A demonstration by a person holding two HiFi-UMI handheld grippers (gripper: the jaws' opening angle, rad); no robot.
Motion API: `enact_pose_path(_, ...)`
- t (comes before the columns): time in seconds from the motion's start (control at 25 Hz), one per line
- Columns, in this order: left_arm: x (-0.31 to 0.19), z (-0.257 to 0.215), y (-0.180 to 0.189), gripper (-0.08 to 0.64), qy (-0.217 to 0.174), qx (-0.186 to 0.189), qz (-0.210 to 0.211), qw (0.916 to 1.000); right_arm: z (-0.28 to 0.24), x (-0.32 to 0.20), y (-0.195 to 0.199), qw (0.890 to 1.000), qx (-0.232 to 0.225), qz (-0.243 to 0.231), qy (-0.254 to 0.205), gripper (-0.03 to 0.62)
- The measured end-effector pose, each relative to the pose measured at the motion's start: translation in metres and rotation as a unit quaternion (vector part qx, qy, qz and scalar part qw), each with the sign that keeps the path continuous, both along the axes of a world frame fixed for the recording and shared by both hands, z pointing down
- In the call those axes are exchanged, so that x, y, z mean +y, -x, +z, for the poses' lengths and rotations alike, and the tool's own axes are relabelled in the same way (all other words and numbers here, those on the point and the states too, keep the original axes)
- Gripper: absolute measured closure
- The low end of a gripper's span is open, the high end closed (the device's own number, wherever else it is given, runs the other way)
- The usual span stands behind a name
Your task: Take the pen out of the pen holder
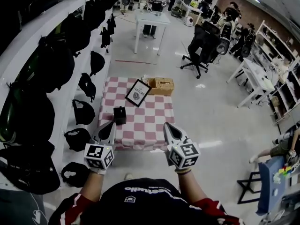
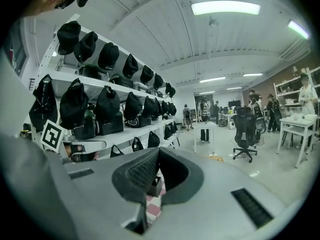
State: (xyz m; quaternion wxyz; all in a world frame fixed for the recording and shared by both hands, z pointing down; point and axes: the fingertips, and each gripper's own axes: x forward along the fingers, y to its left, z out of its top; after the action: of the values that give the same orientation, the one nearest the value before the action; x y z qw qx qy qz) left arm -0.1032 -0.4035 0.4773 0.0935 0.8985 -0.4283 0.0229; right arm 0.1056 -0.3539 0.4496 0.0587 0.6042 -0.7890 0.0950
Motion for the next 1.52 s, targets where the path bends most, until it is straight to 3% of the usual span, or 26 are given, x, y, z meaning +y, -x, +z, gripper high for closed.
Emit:
enact_pose_path(0.36,-0.03,0.014,0.001,0.554,0.006,0.013,-0.024,0.9996,0.004,-0.037,0.003,1.0,0.003,-0.024,-0.006,0.591)
enact_pose_path(0.56,-0.05,-0.002,-0.007,0.554,-0.003,0.052,-0.024,0.9984,-0.001,-0.058,0.003,0.999,0.003,-0.043,-0.009,0.591)
enact_pose_path(0.76,-0.058,-0.01,-0.018,0.552,-0.037,0.019,-0.017,0.999,-0.002,-0.07,0.005,0.998,0.002,-0.055,-0.015,0.591)
enact_pose_path(0.88,-0.059,-0.005,-0.024,0.454,-0.033,0.024,0.001,0.9992,0.004,-0.07,0.005,0.998,-0.003,-0.055,-0.01,0.591)
enact_pose_path(0.96,-0.061,0.003,-0.027,0.424,-0.025,0.034,0.01,0.9991,0.006,-0.069,0.005,0.998,-0.006,-0.056,-0.008,0.591)
enact_pose_path(1.52,-0.102,0.081,-0.043,0.422,0.002,-0.037,0.012,0.9992,0.035,-0.077,-0.005,0.998,-0.005,-0.051,0.024,0.591)
